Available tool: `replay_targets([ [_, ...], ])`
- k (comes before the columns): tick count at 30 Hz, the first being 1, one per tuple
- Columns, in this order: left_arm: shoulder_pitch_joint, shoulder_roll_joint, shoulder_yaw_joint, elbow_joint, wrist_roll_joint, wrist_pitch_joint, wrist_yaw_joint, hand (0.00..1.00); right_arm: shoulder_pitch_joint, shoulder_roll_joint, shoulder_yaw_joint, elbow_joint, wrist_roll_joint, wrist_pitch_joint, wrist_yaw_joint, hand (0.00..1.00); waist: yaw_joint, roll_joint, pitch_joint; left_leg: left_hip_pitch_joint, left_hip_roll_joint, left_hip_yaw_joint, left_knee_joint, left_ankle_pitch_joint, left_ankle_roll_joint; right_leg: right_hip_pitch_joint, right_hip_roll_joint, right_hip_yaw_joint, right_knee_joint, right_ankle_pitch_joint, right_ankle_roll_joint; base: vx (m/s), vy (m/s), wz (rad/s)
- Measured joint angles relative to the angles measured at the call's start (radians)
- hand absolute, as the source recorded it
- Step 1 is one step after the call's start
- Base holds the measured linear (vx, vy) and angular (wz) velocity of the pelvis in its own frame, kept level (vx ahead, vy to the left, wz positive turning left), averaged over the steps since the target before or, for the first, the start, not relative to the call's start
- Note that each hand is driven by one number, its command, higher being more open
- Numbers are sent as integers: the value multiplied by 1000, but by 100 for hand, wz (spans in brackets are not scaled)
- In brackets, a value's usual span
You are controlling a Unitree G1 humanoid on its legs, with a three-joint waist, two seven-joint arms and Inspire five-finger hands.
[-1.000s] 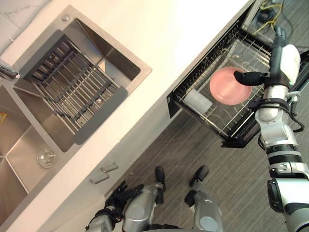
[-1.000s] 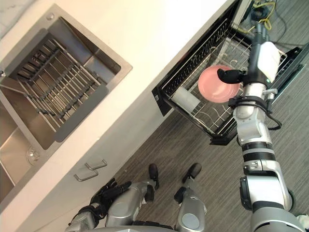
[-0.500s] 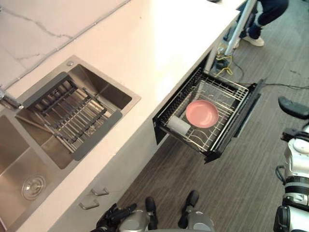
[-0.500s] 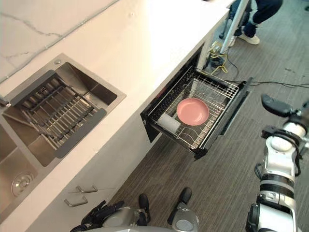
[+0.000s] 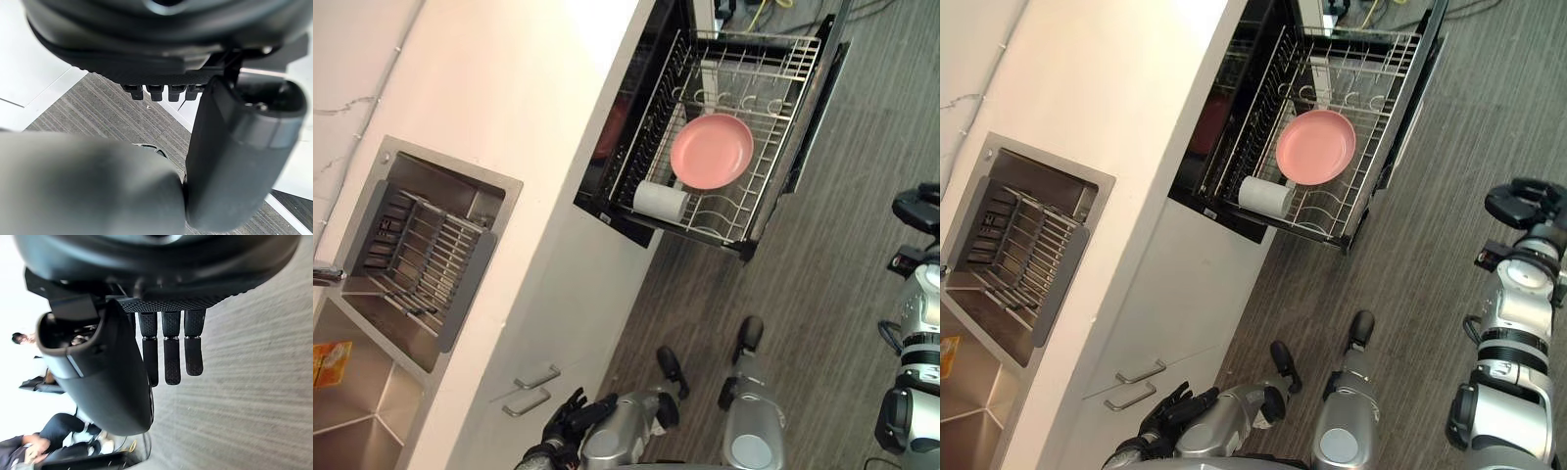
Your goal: Walk over to the sink, pick up the cup, carry it to the dishwasher, place the cup inside the dishwasher, then close the dishwasher door
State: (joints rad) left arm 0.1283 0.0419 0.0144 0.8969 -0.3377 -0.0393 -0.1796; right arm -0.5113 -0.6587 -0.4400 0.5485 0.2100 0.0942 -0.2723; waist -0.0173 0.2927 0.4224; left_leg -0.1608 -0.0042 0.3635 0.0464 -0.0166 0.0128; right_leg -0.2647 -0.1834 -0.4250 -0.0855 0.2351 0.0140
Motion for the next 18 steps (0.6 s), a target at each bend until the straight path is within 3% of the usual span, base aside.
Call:
replay_targets([
  [9,1,-13,0,2,-65,6,-39,100,-76,61,109,-35,-145,1,50,0,30,7,7,-3,-25,-89,-7,22,11,28,-37,-76,24,-20,17,19,69,26],
  [15,2,-21,1,14,-75,33,-74,100,-110,31,149,130,-137,1,54,0,41,17,0,46,-42,-192,-30,53,10,45,-114,-163,221,-157,32,-2,41,52],
  [18,11,-29,0,22,-76,43,-109,100,-116,-6,169,202,-85,-2,60,0,55,42,-19,57,-61,-254,-53,69,6,42,-181,-224,347,-233,39,-31,9,78],
])
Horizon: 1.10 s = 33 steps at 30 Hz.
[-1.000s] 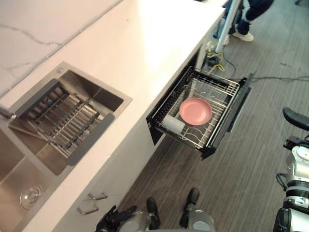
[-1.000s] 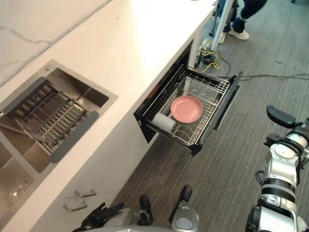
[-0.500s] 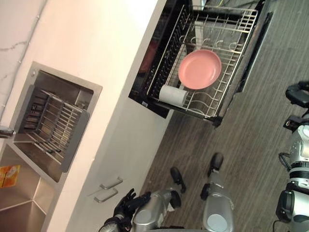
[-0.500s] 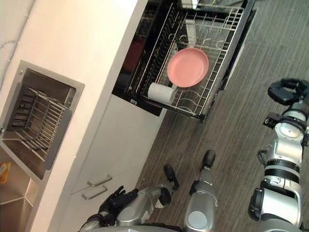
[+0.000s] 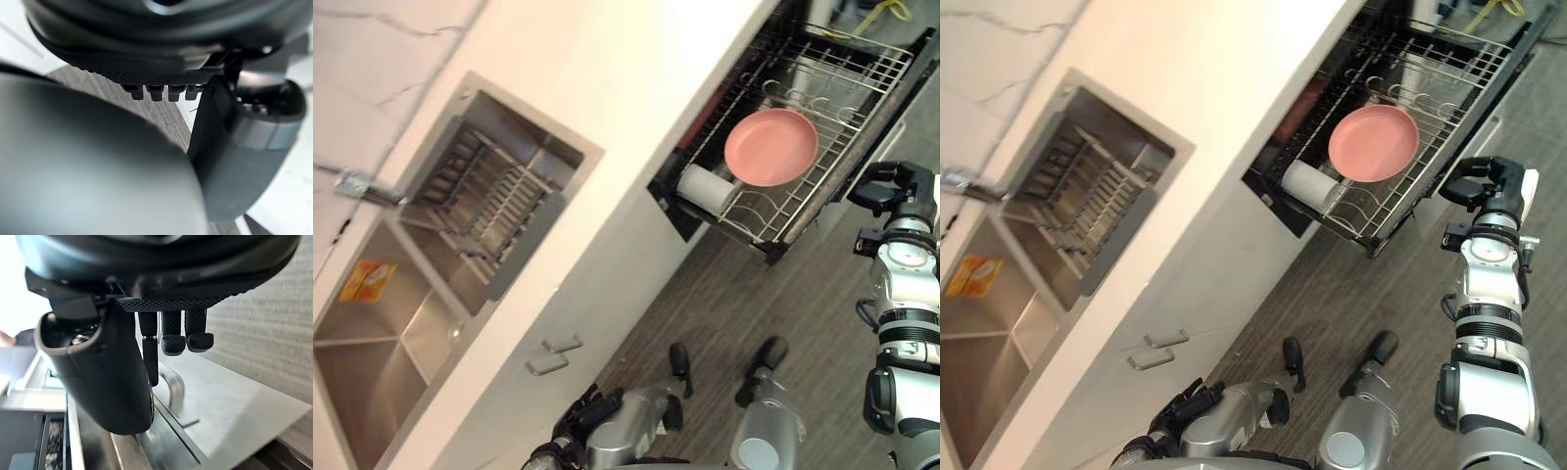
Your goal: Walk over to the sink, pick up the cup, carry it to the dishwasher, place the cup inside the dishwasher, then close the dishwasher door
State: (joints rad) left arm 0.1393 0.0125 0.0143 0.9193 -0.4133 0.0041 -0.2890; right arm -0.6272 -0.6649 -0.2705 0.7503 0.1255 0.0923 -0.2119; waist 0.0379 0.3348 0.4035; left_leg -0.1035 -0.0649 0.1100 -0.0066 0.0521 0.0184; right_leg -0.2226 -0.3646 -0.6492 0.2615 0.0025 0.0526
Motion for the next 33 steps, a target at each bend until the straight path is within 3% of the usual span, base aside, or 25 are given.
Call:
replay_targets([
  [5,21,-3,0,3,2,0,0,100,-43,-19,20,67,75,-5,33,0,21,27,-22,24,-50,-97,-27,36,5,7,-133,-82,210,-114,14,-10,-26,67],
  [9,26,-5,0,19,3,2,0,100,-79,-4,46,118,130,-5,68,0,34,50,-43,41,-55,-145,-28,41,1,48,-162,-136,260,-152,19,26,-73,43],
  [16,26,-6,2,27,8,24,1,100,-113,42,70,191,163,-5,72,0,74,43,-83,51,-49,-214,-38,56,-13,109,-173,-224,288,-185,23,24,-84,31],
  [17,28,-5,7,31,8,30,2,100,-113,56,84,194,161,-5,75,100,78,35,-96,51,-47,-221,-39,56,-14,116,-171,-232,287,-187,23,17,-52,12],
  [22,36,2,35,35,8,33,16,100,-117,111,84,221,122,-5,83,100,96,-16,-128,51,-35,-234,-41,61,-21,128,-156,-247,274,-193,20,4,-67,6],
  [27,37,21,48,37,2,35,21,100,-92,133,131,223,65,-7,154,100,97,-67,-141,60,-5,-216,-48,66,-30,129,-111,-234,240,-190,9,-40,-65,-14],
  [33,46,40,84,63,-50,36,-3,100,140,208,125,117,80,-112,306,100,113,-153,-180,78,45,-191,-56,58,-56,153,-38,-235,177,-173,-7,-23,-86,-10],
])
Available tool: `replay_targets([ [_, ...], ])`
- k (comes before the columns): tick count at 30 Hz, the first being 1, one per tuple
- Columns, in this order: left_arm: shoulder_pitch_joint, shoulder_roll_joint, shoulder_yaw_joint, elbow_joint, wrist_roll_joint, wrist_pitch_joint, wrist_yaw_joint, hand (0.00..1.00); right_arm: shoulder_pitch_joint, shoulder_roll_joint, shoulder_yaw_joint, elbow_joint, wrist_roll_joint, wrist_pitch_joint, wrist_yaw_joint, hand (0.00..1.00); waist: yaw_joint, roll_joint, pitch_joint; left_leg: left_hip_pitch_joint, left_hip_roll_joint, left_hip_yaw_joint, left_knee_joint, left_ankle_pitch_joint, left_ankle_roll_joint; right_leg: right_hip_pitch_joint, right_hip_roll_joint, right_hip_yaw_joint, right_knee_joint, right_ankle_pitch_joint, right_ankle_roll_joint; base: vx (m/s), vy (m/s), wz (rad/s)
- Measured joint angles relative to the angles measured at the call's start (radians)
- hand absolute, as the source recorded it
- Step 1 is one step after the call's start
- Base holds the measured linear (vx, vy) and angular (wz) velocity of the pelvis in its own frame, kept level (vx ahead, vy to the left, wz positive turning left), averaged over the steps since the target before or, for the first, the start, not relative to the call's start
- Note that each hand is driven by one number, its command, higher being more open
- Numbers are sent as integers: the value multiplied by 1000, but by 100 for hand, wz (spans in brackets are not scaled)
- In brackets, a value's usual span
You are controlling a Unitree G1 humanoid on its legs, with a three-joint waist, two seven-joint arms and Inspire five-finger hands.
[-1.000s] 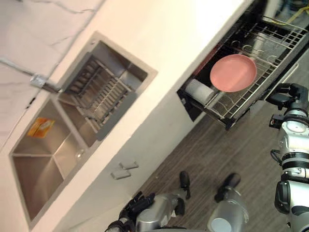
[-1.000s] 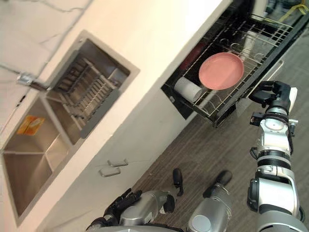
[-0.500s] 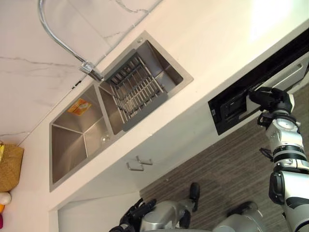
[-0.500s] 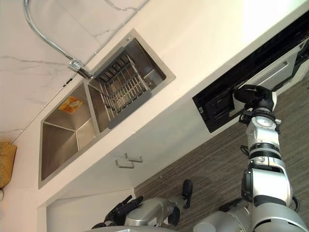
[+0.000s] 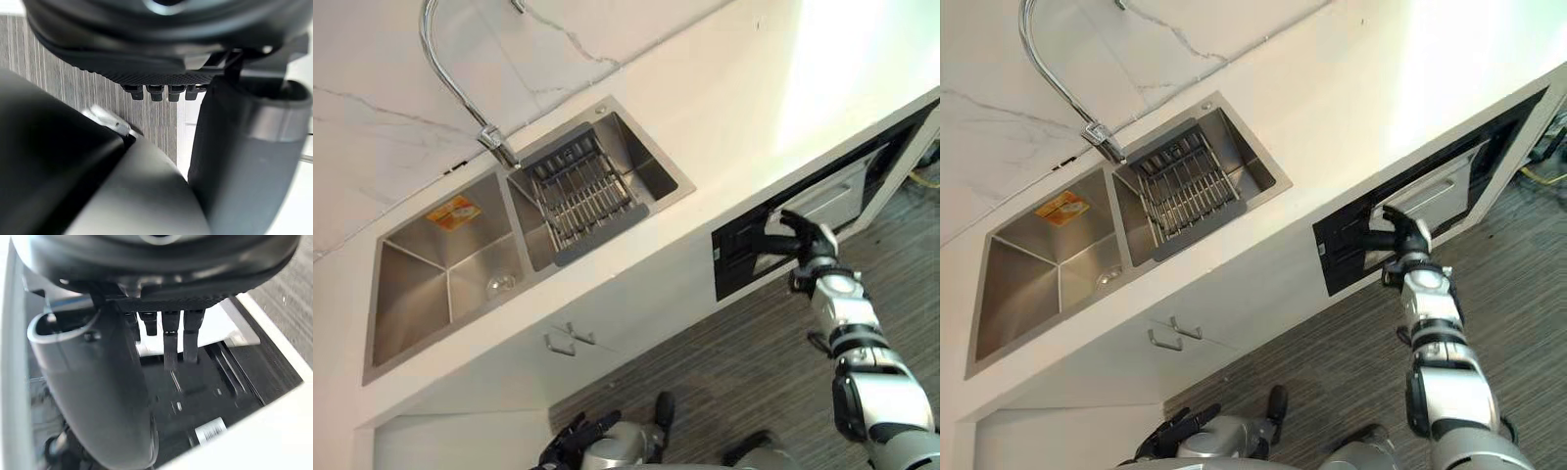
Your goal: Walk over to the sink, pick up the cup, carry it to the dishwasher, place the cup inside the dishwasher, then close the dishwasher door
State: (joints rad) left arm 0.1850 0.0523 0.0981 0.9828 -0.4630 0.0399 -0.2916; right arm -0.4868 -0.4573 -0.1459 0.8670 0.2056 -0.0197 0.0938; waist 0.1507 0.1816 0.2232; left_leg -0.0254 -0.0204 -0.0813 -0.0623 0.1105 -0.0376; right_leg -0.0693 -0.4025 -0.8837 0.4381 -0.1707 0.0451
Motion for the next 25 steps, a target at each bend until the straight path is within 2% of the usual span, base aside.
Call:
replay_targets([
  [2,19,6,35,1,-31,-2,-33,100,151,71,-39,-18,-56,-80,7,100,-1,-52,-15,6,13,4,1,-9,-11,18,26,-5,-37,13,1,7,-89,-3],
  [3,20,8,42,1,-31,-2,-38,100,187,81,-46,-14,-84,-91,7,100,-1,-63,-15,10,14,5,1,-14,-15,23,30,-6,-43,16,3,14,-51,-2],
  [4,21,12,54,1,-31,-2,-41,100,248,91,-48,3,-132,-101,8,100,-4,-85,-17,12,13,5,1,-21,-14,31,32,-10,-53,22,7,6,-33,6],
  [5,21,16,64,4,-31,-1,-41,100,297,95,-67,46,-150,-103,17,100,-12,-102,-18,16,9,0,2,-29,-4,45,32,-19,-65,29,14,4,-23,12],
  [8,28,27,83,8,-31,4,-36,100,416,126,-209,160,-150,-106,36,100,-35,-136,-20,38,-10,-24,-5,-49,24,91,15,-39,-53,47,36,19,1,31],
  [9,28,29,85,12,-30,4,-35,100,442,133,-234,173,-149,-109,40,100,-41,-138,-22,42,-11,-34,-8,-51,27,88,8,-14,-31,56,34,66,29,41],
  [10,28,33,82,17,-30,5,-29,100,480,148,-263,193,-150,-111,42,100,-55,-140,-22,48,-11,-52,-5,-54,31,81,7,68,3,76,31,97,58,61],
  [11,28,46,74,27,-31,5,-16,100,531,179,-293,218,-150,-113,42,100,-72,-150,-22,51,-17,-84,8,-59,38,66,17,204,44,98,19,132,80,93],
  [12,27,58,72,33,-31,4,-7,100,581,220,-318,228,-151,-112,40,100,-88,-164,-24,57,-21,-124,19,-63,42,42,18,315,115,120,-12,154,39,101],
  [13,25,61,70,34,-30,4,10,100,618,256,-326,228,-151,-112,35,100,-99,-166,-29,70,-19,-159,17,-63,44,20,27,383,162,137,-36,144,-32,86],
  [14,23,67,71,41,-30,5,27,100,641,284,-327,230,-151,-111,34,100,-110,-170,-34,76,-6,-177,15,-62,45,18,50,426,152,101,-17,137,-115,80],
  [15,16,76,78,53,-27,14,57,100,667,350,-327,235,-145,-109,29,100,-124,-178,-41,69,13,-217,17,-57,45,22,148,517,37,17,0,88,-128,64],
  [16,13,78,86,57,-27,22,59,100,666,371,-328,238,-133,-109,25,100,-130,-184,-41,67,18,-229,16,-56,41,24,187,559,-23,6,-3,83,-210,66],
  [17,3,84,98,61,-26,33,62,100,661,400,-327,242,-129,-108,16,100,-140,-201,-43,60,12,-249,18,-58,34,39,252,638,-160,4,-2,41,-148,44],
  [18,-1,95,104,65,-16,38,58,100,661,413,-327,242,-130,-106,13,100,-141,-221,-43,57,-6,-254,21,-60,31,52,267,677,-228,3,1,46,-232,79],
  [19,-17,104,122,85,-3,45,65,100,663,422,-333,246,-129,-100,7,100,-152,-236,-42,58,-33,-271,30,-73,24,76,271,705,-248,29,18,51,-117,66],
  [20,-12,88,140,80,-3,45,70,100,665,436,-362,238,-129,-99,-7,100,-140,-232,-52,64,-24,-202,43,-75,29,68,263,699,-230,10,19,72,-112,57],
  [22,-12,66,189,80,-5,51,74,100,668,449,-362,209,-129,-101,-15,100,-139,-231,-51,52,-25,-152,96,-95,15,83,254,680,-207,-11,35,102,-8,25],
  [25,-5,58,210,81,-7,43,79,100,682,479,-356,187,-131,-109,-13,100,-138,-242,-60,71,-34,-152,79,-97,12,129,244,646,-222,-19,39,123,-5,29],
])
